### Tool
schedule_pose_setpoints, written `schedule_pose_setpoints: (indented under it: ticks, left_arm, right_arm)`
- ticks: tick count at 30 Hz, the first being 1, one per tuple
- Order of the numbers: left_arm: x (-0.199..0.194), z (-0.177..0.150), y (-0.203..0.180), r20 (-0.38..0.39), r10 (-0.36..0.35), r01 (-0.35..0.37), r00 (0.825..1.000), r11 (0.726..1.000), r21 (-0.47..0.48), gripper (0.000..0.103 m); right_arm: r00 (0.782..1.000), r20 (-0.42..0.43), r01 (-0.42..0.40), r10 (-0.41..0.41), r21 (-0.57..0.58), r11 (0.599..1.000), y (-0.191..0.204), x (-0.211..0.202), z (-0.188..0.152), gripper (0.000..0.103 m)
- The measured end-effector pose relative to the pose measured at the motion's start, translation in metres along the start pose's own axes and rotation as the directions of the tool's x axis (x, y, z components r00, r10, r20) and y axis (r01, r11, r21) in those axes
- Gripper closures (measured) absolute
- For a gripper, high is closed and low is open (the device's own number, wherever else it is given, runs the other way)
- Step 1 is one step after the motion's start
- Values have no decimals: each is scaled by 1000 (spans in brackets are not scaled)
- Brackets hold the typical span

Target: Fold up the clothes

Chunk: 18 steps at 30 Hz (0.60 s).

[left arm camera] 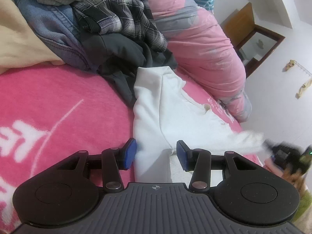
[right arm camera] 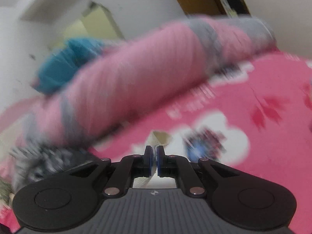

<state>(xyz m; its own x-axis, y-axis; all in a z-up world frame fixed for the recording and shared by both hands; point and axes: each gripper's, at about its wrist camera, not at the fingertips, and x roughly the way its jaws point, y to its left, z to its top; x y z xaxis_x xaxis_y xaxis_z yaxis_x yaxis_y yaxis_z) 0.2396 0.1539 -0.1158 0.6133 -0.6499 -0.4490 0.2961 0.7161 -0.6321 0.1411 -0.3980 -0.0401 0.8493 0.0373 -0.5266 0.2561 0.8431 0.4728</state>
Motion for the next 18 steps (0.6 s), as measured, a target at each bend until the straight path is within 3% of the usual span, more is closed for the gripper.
schedule_pose_setpoints:
  ticks: [2, 4, 6, 9, 12, 16, 18]
  left_arm:
    - [-1, 0, 1, 0, -3, 3, 1000, 1000, -3, 58]
    - [-2, 1, 2, 2, -7, 7, 1000, 1000, -10, 58]
    - [-4, 2, 2, 9, -10, 10, 1000, 1000, -19, 58]
    - [-5, 3, 0, 29, -30, 31, 999, 999, -15, 58]
    - [-7, 3, -7, 62, -36, 34, 997, 999, 20, 58]
    - [1, -1, -13, 67, 33, -37, 997, 998, 55, 58]
    - [7, -2, -11, 45, 76, -78, 996, 996, 45, 58]
  right_arm:
    - [978, -181, 123, -100, 119, 985, -37, 24, -19, 96]
    - [984, -169, 95, -50, 269, 958, -65, 19, -25, 97]
    - [990, -113, 116, -88, 273, 955, -67, 5, -19, 94]
    - [992, -49, 125, -119, 144, 982, -42, -10, -3, 94]
    - [999, -2, 47, -47, -58, 997, 5, -9, 1, 95]
    - [997, -6, -71, 74, -376, 924, 64, 10, -19, 95]
    - [994, -95, 3, -49, -429, 904, 67, 42, -36, 95]
